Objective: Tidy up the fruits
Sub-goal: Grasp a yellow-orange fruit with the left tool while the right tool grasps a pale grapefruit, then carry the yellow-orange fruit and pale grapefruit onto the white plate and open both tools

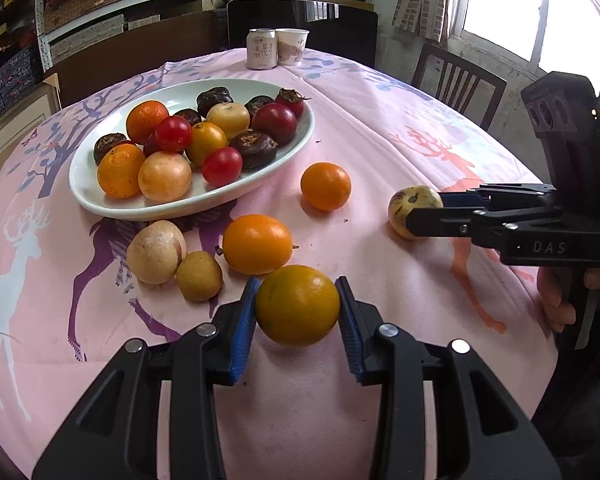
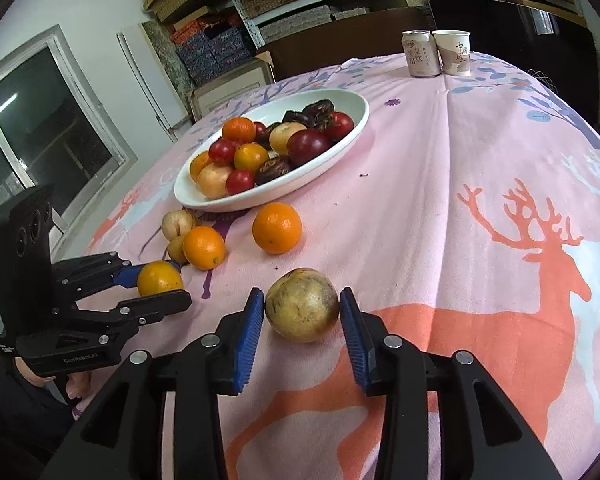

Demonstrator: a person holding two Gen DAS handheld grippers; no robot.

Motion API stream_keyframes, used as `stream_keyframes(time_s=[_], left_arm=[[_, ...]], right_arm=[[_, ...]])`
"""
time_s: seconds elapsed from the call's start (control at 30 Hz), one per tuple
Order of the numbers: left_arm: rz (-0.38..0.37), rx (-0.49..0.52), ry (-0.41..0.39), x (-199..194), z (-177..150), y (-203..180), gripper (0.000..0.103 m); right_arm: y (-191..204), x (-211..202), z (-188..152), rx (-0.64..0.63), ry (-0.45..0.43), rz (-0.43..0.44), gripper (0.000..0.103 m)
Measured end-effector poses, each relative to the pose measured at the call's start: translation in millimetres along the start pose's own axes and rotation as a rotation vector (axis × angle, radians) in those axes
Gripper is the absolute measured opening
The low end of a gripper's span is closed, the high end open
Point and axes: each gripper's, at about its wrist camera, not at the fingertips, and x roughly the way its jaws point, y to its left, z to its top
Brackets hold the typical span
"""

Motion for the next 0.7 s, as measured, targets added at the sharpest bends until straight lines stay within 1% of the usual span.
stream_keyframes(time_s=[0.07,0.13,0.47,0.7], left_arm=[[0.002,-0.001,0.004,1,0,0,0.037],[0.004,-0.006,0.002,1,0,1,0.037],[0.002,-0.006,-0.012,-1,0,2,0.037],[-0.001,-0.013,-0.028,-4,0,3,0.037]], right_arm=[[5,7,2,-0.019,0.029,-0.011,0.041],[6,9,3,-0.02,0.038,-0.013,0.039],[-4,1,1,0.031,-0.003,0.017,0.039],[-4,-1,1,0.035,-0.018,0.021,0.039]])
